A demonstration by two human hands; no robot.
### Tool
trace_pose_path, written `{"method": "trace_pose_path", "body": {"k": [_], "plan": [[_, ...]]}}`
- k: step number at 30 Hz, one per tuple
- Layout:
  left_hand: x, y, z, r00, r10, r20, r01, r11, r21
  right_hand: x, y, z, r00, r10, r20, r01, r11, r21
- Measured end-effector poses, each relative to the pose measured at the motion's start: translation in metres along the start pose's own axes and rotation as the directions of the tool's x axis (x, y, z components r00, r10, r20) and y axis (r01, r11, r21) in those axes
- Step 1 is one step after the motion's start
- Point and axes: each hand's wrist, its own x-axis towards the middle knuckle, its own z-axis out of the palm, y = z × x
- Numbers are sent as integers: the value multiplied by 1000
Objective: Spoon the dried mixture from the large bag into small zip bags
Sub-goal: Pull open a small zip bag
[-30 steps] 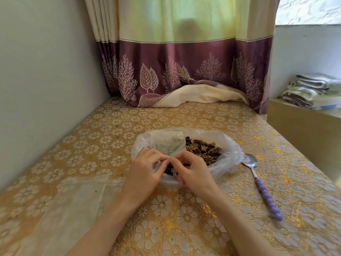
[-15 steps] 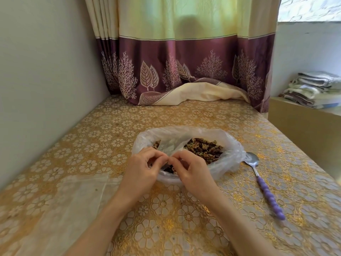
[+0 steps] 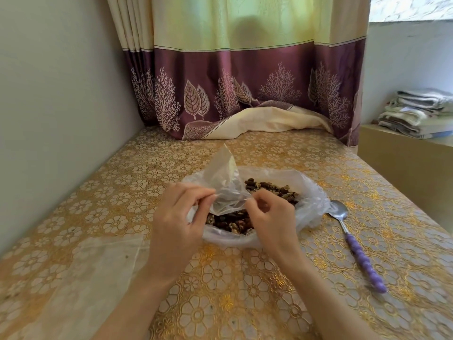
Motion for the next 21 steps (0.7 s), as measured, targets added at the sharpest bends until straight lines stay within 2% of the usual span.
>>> {"method": "trace_pose_path", "body": {"k": [2,4,5,7,10,12,14,16,18,21], "plan": [[-1,0,1,998,28,57,-27,999,-17,2,0,-2,999,3,-51,-3,1000,-2],[-1,2,2,993,0,119,10,996,-85,5,-1,-6,994,-21,-104,23,1000,10],[-1,2,1,990,-44,135,63,989,-136,6,-2,-8,993,-8,-120,15,998,61],[1,1,1,968,-207,142,237,938,-252,9,-4,-13,992,80,-102,-49,961,273],[4,-7,0,851,-493,182,524,763,-379,12,-6,-24,987,158,17,-139,811,568],[6,-15,0,732,-610,302,672,578,-463,13,-6,-28,978,151,142,-207,730,651],[7,-20,-1,616,-642,456,758,325,-566,13,-5,-28,952,141,273,-293,686,665],[9,-25,-4,571,-618,541,751,129,-647,12,-6,-27,927,136,350,-337,708,620],[10,-30,-8,580,-613,536,714,65,-697,11,-5,-25,930,136,340,-312,781,541],[7,-37,-8,563,-696,445,679,83,-729,10,-3,-23,949,159,271,-273,845,460]]}}
